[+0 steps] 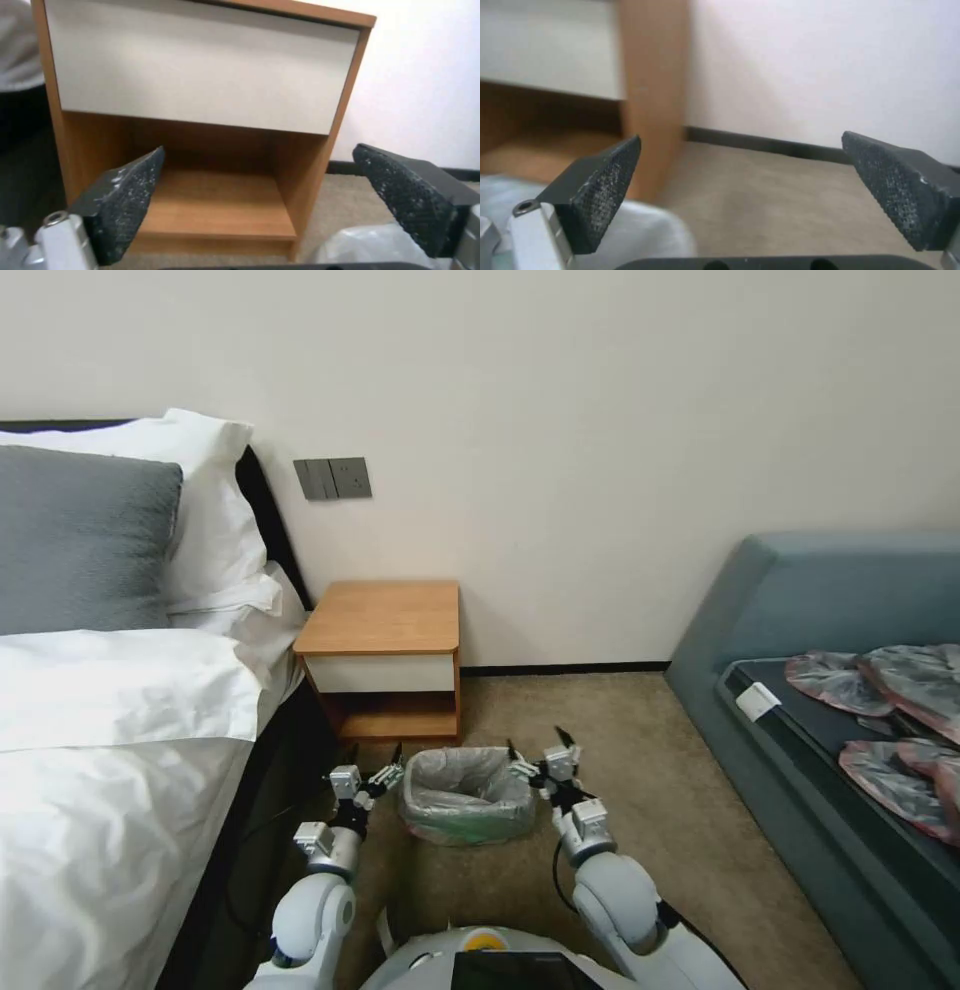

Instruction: Pick up the garbage bag from the table and place it over the trash can.

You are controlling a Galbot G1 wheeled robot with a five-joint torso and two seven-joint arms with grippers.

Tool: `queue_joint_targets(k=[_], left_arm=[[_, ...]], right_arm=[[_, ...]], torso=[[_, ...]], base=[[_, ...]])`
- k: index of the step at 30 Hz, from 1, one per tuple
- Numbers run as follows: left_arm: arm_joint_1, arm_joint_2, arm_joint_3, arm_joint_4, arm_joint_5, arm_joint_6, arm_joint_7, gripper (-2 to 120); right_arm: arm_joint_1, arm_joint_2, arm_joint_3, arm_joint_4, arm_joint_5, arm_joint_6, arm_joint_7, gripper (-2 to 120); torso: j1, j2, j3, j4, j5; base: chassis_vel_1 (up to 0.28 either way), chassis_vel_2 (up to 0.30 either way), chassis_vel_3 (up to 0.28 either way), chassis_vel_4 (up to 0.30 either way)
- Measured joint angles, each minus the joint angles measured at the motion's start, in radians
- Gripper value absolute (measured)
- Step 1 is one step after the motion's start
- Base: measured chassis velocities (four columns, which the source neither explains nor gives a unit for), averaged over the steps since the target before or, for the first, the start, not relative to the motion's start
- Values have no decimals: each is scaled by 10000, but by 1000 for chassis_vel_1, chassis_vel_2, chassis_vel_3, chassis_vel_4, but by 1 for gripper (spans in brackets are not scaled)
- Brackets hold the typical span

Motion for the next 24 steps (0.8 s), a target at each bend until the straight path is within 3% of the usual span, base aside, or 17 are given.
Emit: queue_joint_targets(k=[9,24], left_arm=[[57,-110,27,352,132,-679,-351,100],[25,-92,-35,385,139,-667,-403,100]], right_arm=[[-635,1080,726,-280,-1048,1186,523,100],[-700,1242,886,-279,-1194,1325,362,100]], torso=[[0,0,0,3,0],[0,0,0,3,1]], base=[[0,0,0,0],[0,0,0,0]])
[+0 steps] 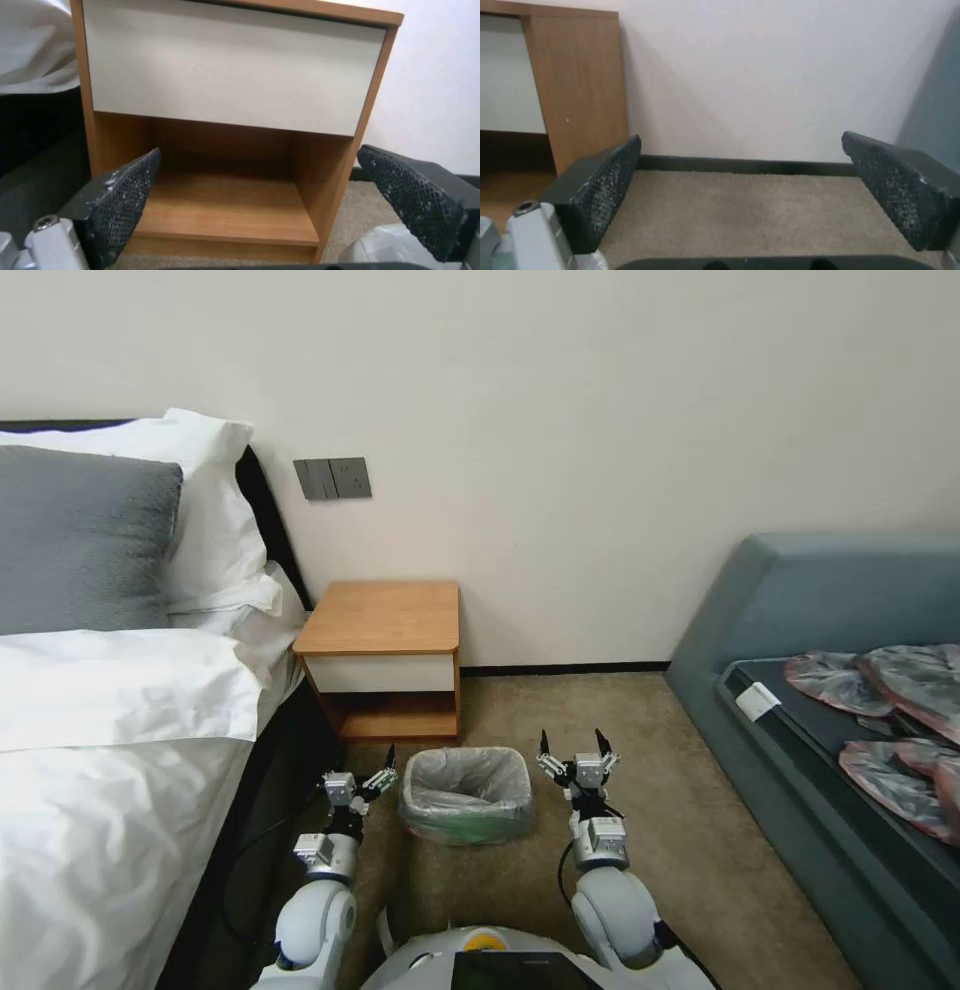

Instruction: Pick up the garbage bag from the table and place it over the trash can.

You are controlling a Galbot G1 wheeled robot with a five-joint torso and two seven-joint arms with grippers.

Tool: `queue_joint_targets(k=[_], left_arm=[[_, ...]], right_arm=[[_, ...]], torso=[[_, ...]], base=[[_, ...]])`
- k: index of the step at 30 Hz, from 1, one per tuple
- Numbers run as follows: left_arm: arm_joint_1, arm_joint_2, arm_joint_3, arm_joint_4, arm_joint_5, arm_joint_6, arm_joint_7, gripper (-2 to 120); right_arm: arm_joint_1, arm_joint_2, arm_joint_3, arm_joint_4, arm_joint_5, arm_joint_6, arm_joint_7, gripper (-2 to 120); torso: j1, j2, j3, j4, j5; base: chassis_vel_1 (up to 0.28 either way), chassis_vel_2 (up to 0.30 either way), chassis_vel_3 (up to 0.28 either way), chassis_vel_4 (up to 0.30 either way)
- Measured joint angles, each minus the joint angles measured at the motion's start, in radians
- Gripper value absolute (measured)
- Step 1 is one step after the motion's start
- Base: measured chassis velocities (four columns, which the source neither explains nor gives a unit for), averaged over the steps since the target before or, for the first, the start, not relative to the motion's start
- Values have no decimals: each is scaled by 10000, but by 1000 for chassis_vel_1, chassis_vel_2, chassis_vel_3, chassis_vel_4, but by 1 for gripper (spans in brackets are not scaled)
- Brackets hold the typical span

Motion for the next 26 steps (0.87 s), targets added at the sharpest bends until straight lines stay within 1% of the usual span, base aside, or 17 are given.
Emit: queue_joint_targets(k=[26], left_arm=[[0,1,5,-23,-20,57,-10,100]], right_arm=[[13,-23,-22,10,17,-13,-33,100]], torso=[[0,0,0,0,0]], base=[[0,0,0,0]])
